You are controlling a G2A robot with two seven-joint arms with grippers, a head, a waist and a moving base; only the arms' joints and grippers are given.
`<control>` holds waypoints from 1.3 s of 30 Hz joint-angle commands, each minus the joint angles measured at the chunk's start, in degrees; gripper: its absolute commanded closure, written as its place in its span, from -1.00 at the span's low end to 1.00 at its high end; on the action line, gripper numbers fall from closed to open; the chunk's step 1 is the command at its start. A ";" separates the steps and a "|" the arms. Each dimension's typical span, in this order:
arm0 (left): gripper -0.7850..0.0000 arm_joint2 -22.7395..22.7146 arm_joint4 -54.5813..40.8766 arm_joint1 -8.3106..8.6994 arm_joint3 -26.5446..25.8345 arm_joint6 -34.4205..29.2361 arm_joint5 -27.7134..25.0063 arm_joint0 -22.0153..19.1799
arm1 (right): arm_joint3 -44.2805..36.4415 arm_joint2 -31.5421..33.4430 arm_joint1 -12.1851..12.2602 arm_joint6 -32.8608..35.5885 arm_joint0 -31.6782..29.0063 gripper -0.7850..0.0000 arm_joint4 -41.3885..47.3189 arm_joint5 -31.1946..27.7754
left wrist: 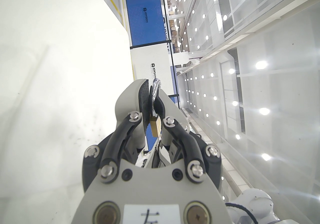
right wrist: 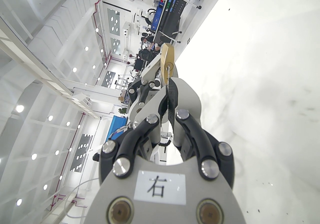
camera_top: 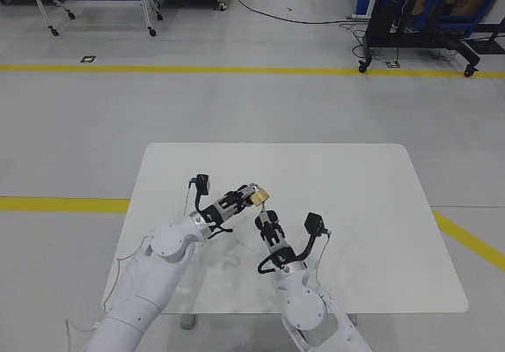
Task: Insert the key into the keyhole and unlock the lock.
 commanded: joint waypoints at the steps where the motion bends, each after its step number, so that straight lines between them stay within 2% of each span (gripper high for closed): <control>1: 1.00 -0.05 -0.06 0.04 0.01 -0.53 -0.09 0.01 | -0.25 0.29 0.13 0.38 -0.25 1.00 -0.44 -0.19; 5: 1.00 -0.67 -2.42 0.21 0.17 -3.95 0.72 -0.12 | -1.58 1.79 0.69 3.01 -1.35 1.00 -1.10 -1.08; 9: 1.00 -1.30 -4.53 0.48 0.83 -8.35 2.69 -0.73 | -3.61 4.23 1.69 9.87 -2.72 1.00 -2.04 -2.56; 17: 1.00 -1.40 -6.92 0.56 1.96 -11.40 6.28 -1.81 | -7.07 7.60 3.20 19.41 -5.68 1.00 -2.07 -4.89; 24: 1.00 -0.78 -6.89 0.54 2.97 -12.66 8.83 -2.98 | -6.51 6.13 3.39 20.38 -4.66 1.00 -3.33 -3.38; 39: 1.00 -0.08 -6.16 0.61 3.52 -13.35 8.71 -3.60 | -6.84 5.57 3.76 18.80 -3.76 1.00 -3.43 -0.59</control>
